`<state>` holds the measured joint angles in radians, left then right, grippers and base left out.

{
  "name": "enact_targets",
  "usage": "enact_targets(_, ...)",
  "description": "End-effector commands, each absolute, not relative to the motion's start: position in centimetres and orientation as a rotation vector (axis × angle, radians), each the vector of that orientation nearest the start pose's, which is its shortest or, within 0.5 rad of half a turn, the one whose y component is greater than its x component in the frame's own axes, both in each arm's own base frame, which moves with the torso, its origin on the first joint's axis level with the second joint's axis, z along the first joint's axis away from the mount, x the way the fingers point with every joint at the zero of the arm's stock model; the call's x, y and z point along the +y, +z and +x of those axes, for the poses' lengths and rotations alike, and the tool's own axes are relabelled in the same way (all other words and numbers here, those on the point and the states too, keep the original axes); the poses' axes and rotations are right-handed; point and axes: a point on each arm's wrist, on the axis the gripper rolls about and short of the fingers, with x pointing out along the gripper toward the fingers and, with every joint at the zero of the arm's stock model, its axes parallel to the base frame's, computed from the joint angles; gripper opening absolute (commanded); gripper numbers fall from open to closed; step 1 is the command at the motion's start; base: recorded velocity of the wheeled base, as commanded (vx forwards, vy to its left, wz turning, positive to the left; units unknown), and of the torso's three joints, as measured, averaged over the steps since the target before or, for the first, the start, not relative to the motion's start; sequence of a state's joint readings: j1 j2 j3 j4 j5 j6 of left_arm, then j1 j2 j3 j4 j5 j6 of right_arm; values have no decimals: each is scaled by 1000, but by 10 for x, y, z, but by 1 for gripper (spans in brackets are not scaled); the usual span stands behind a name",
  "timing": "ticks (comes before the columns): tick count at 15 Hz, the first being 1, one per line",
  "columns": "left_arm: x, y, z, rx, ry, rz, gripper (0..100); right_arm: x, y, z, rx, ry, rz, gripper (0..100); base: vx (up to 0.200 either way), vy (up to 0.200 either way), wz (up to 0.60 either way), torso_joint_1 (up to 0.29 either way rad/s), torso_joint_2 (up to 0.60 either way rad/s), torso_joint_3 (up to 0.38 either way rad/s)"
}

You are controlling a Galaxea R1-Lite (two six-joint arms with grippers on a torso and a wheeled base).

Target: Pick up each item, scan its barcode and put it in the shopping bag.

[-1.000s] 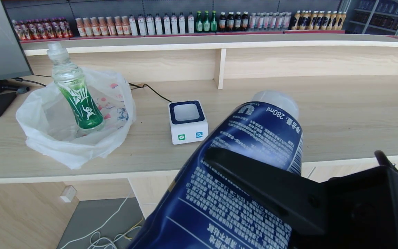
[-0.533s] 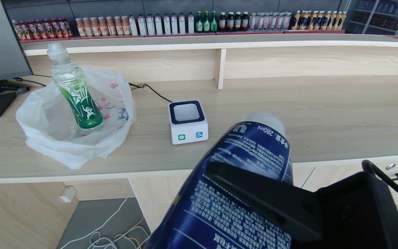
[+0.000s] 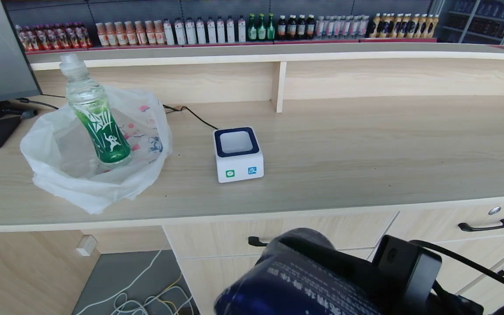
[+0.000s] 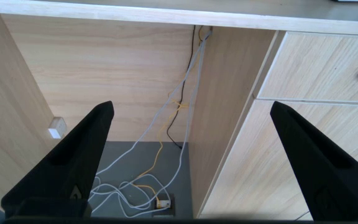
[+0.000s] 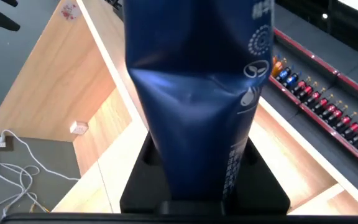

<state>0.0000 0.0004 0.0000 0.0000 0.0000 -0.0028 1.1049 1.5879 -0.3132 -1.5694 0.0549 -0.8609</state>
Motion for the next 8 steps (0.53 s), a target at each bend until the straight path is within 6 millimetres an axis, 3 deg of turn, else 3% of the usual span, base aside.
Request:
enact_targets(1, 0, 75, -23, 0, 0, -3, 100, 196, 187, 101, -699, 952, -527, 0, 0, 0, 0, 0, 0, 0)
enact_targets(5, 0, 75, -23, 0, 0, -3, 100, 188, 187, 108, -511, 937, -265, 0, 0, 0, 0, 0, 0, 0)
enact_targets(8, 0, 75, -23, 0, -2, -3, 100, 187, 187, 112, -499, 922, -256, 0, 0, 0, 0, 0, 0, 0)
